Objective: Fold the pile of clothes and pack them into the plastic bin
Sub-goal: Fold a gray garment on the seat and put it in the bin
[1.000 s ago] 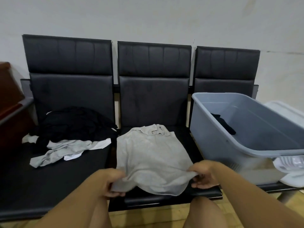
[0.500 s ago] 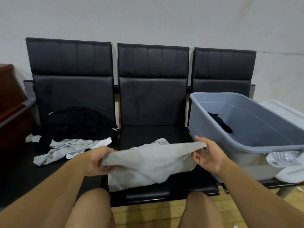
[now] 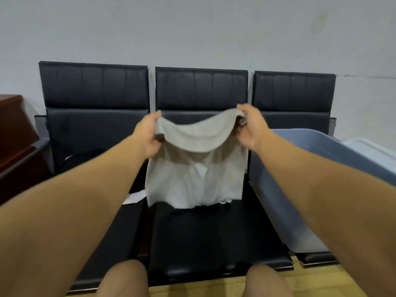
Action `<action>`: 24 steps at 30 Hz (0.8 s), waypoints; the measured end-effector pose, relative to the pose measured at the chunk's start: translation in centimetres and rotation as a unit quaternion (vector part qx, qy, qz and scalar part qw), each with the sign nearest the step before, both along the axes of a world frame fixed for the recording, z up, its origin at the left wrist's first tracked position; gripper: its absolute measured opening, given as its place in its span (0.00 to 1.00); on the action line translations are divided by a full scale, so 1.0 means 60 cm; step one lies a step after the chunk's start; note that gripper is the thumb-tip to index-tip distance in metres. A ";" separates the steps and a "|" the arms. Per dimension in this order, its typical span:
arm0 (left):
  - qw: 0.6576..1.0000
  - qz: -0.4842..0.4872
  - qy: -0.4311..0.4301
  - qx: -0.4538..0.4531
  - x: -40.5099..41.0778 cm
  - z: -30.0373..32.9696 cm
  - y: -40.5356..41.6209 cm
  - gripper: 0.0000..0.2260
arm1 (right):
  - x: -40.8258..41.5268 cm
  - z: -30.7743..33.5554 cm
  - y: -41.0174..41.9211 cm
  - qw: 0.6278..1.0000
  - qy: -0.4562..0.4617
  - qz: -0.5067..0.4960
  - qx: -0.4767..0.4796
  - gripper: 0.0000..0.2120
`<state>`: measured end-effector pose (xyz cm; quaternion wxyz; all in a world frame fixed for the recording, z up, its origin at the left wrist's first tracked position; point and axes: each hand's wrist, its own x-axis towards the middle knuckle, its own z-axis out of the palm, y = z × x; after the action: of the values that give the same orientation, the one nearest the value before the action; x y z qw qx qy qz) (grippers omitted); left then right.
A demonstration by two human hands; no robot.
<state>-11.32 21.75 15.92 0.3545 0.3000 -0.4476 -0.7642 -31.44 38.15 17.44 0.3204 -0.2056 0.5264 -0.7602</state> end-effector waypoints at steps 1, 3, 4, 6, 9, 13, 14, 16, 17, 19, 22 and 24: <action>0.999 0.011 0.022 -0.022 -0.006 0.031 -0.005 0.06 | -0.004 0.031 -0.007 0.999 0.017 -0.012 -0.031 0.10; 0.996 0.010 0.071 -0.051 -0.009 0.083 -0.013 0.08 | -0.010 0.084 -0.008 0.995 0.042 -0.034 -0.080 0.10; 0.994 0.009 0.090 -0.063 -0.008 0.105 -0.016 0.08 | -0.013 0.106 -0.006 0.993 0.049 -0.044 -0.097 0.11; 0.990 0.015 0.111 -0.087 -0.001 0.139 -0.017 0.09 | -0.019 0.142 0.002 0.989 0.060 -0.057 -0.120 0.11; 0.986 -0.005 0.118 -0.119 0.015 0.175 -0.004 0.08 | -0.023 0.173 0.022 0.985 0.070 -0.080 -0.137 0.09; 0.985 -0.004 0.116 -0.127 0.028 0.199 0.010 0.08 | -0.025 0.187 0.045 0.983 0.067 -0.078 -0.150 0.11; 0.984 -0.001 0.123 -0.128 0.029 0.203 0.012 0.08 | -0.027 0.188 0.050 0.983 0.070 -0.077 -0.152 0.12; 0.983 0.006 0.132 -0.131 0.028 0.210 0.016 0.08 | -0.029 0.188 0.058 0.982 0.078 -0.075 -0.152 0.13; 0.983 0.008 0.128 -0.134 0.028 0.212 0.019 0.08 | -0.031 0.188 0.061 0.982 0.079 -0.073 -0.152 0.12; 0.983 0.005 0.121 -0.138 0.025 0.209 0.020 0.08 | -0.035 0.183 0.061 0.983 0.073 -0.070 -0.155 0.12; 0.984 -0.005 0.113 -0.136 0.018 0.195 0.015 0.13 | -0.037 0.172 0.060 0.984 0.061 -0.064 -0.155 0.14; 0.985 -0.004 0.113 -0.131 0.011 0.181 0.011 0.13 | -0.040 0.161 0.056 0.985 0.051 -0.068 -0.148 0.14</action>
<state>-10.67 22.42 26.79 0.4359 0.1604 -0.5021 -0.7295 -33.87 41.51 27.08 0.2062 -0.2533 0.4364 -0.8384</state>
